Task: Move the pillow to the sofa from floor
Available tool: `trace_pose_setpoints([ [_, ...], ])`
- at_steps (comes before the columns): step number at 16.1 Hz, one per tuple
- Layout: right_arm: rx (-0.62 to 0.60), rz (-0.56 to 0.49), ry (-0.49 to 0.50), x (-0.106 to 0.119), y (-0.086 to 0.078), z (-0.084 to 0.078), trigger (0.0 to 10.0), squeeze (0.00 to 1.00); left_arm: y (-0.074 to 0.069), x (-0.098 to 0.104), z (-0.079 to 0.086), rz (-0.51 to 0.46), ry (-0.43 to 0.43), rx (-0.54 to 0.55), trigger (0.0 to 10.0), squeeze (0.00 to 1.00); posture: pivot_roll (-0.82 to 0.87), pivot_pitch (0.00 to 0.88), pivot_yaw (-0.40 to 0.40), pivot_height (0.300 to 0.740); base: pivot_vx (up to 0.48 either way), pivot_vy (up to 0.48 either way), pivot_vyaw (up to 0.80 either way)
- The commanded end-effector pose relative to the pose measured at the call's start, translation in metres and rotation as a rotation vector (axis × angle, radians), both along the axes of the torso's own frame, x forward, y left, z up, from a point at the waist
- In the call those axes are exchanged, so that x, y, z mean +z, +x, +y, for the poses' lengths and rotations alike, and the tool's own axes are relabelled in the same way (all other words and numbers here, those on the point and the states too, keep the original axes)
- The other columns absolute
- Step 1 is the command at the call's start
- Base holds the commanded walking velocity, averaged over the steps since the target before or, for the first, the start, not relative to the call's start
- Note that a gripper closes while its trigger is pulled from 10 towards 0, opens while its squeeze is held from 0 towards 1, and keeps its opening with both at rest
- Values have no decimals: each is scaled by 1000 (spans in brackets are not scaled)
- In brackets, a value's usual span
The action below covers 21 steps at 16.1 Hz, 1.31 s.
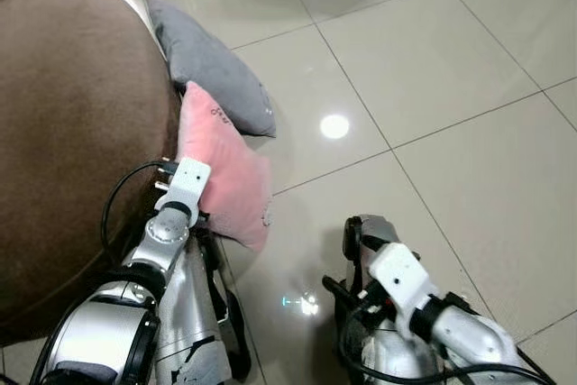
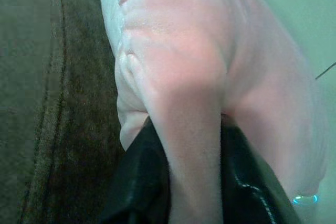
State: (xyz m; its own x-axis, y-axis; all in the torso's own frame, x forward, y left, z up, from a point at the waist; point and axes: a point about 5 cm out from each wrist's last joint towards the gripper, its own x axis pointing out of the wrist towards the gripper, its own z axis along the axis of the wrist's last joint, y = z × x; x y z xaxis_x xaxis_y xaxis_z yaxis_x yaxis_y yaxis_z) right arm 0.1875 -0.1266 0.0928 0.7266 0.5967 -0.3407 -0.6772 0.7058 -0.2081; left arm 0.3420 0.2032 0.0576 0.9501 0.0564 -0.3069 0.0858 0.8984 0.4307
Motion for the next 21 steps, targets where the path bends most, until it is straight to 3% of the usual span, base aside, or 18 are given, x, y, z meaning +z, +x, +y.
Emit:
trace_pose_setpoints([
  [1, -2, 13, 0, -6, -4, 2, 10000, 0, -4, -6, 0, 30, 10, -24, 0, 0, -111, 263, 65, 495, 0, 0, 0],
  [4, -59, -11, 20, -12, 5, 2, 10000, 0, -1, -2, -9, 13, -40, -69, 0, 0, -99, 209, 84, 495, 0, 0, 0],
  [7, -163, -51, 88, -7, 8, -4, 10000, 0, 9, 25, -40, -149, -365, -257, 0, 0, -107, 136, 98, 495, 0, 0, 0],
  [8, -175, -63, 97, -6, 10, -5, 10000, 0, 10, 29, -42, -170, -400, -269, 0, 0, -112, 122, 101, 495, 0, 0, 0],
  [9, -230, -97, 135, 1, 12, -7, 10000, 0, 15, 50, -44, -278, -462, -293, 0, 0, -125, 99, 104, 495, 0, 0, 0],
  [11, -341, -190, 105, 17, 24, -15, 10000, 0, 20, 110, -42, -537, -578, -304, 0, 0, -132, 53, 104, 495, 0, 0, 0],
  [12, -360, -193, 190, 26, 28, -15, 10000, 0, 17, 131, -41, -617, -573, -321, 0, 0, -126, 39, 95, 495, 0, 0, 0],
  [14, -421, -226, 215, 35, 36, -17, 10000, 0, 9, 150, -40, -682, -531, -327, 0, 0, -119, 19, 93, 510, 0, 0, 0],
  [15, -463, -257, 235, 42, 43, -18, 10000, 0, -1, 156, -42, -674, -532, -319, 10000, 0, -109, 0, 100, 520, 0, 0, 0],
  [17, -552, -310, 274, 54, 54, -22, 10000, 0, -23, 156, -47, -634, -587, -345, 10000, 0, -112, 0, 107, 535, 0, 0, 0],
  [19, -596, -320, 296, 63, 59, -25, 10000, 0, -38, 142, -45, -582, -611, -298, 10000, 0, -119, 0, 94, 550, 0, 0, 0],
  [21, -634, -295, 313, 71, 69, -32, 10000, 0, -43, 123, -40, -531, -598, -144, 10000, 0, -92, 0, 23, 575, 0, 0, 0],
])
